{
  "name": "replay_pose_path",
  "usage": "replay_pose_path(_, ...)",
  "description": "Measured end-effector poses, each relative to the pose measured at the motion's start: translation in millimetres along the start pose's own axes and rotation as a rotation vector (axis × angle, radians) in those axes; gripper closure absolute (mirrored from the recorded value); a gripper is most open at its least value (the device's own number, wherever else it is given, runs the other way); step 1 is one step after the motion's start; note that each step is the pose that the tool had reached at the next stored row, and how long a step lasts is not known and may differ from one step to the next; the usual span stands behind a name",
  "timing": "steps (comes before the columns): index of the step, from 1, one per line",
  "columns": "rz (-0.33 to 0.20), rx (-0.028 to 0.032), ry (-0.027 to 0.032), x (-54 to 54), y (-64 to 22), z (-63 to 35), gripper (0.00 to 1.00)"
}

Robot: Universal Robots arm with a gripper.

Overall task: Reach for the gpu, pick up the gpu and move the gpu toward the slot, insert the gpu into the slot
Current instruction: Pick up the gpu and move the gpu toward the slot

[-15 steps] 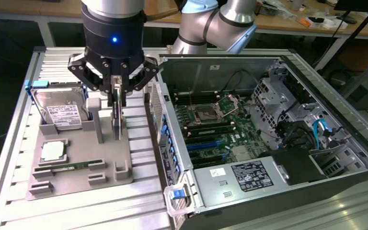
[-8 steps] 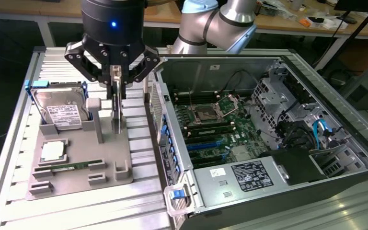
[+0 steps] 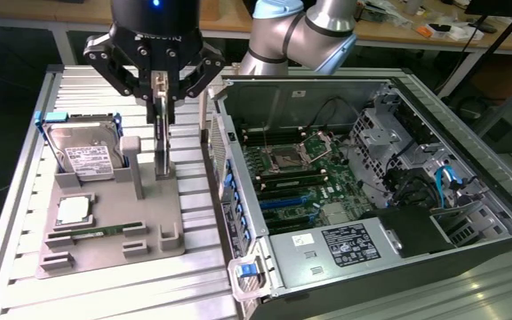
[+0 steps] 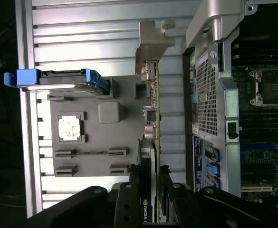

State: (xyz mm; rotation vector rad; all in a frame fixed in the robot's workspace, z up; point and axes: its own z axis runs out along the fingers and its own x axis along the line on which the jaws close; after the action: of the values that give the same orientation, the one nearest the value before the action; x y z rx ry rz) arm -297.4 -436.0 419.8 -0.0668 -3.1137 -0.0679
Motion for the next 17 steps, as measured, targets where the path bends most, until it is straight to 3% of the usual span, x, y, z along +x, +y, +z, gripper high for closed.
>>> replay_pose_path(6,0.000,0.0000,-0.0001,0.1,0.6,-11.3,0.73)
replay_pose_path(14,0.000,0.0000,-0.0001,-0.4,1.7,-35.8,0.73)
replay_pose_path(17,0.000,-0.0001,-0.0005,-1.3,1.7,-38.4,0.73)
